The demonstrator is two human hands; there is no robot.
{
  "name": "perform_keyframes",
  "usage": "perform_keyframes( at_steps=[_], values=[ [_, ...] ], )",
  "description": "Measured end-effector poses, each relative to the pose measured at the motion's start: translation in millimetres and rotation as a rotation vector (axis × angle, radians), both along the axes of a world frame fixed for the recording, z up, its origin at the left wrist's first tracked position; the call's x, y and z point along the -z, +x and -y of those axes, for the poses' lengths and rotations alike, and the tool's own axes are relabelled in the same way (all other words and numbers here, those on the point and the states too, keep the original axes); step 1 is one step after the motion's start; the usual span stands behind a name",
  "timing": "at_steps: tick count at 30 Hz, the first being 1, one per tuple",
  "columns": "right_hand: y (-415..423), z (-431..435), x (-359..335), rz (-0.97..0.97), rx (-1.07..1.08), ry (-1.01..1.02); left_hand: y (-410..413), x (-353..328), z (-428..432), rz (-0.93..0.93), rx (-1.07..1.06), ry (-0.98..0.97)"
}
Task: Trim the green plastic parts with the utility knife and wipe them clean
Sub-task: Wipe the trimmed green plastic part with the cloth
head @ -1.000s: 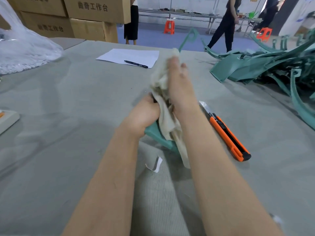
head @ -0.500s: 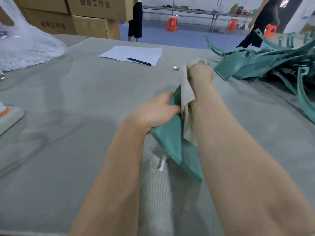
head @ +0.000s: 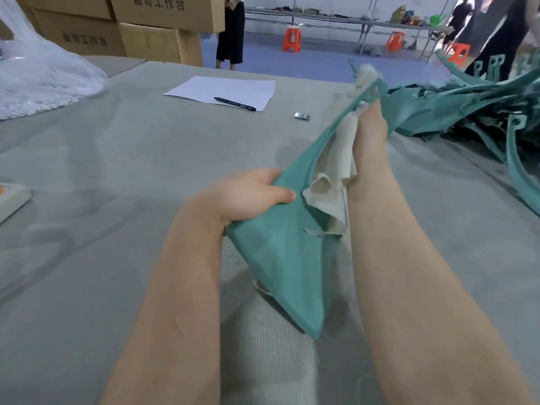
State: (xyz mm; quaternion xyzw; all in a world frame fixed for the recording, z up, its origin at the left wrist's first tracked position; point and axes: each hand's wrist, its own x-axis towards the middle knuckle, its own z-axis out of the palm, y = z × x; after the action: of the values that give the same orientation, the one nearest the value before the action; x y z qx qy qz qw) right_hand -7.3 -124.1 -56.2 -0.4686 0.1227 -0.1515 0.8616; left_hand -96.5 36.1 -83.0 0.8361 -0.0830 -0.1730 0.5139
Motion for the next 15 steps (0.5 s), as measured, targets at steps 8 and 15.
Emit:
perform_keyframes(
  at_steps=[8, 15],
  values=[
    [-17, -6, 5, 0.384, -0.343, 0.602, 2, 2, -6, -0.053, -0.016, -0.093],
    [-19, -5, -14, 0.342, -0.217, 0.306, 3, 5, -5, -0.068, 0.079, 0.030]
  ],
)
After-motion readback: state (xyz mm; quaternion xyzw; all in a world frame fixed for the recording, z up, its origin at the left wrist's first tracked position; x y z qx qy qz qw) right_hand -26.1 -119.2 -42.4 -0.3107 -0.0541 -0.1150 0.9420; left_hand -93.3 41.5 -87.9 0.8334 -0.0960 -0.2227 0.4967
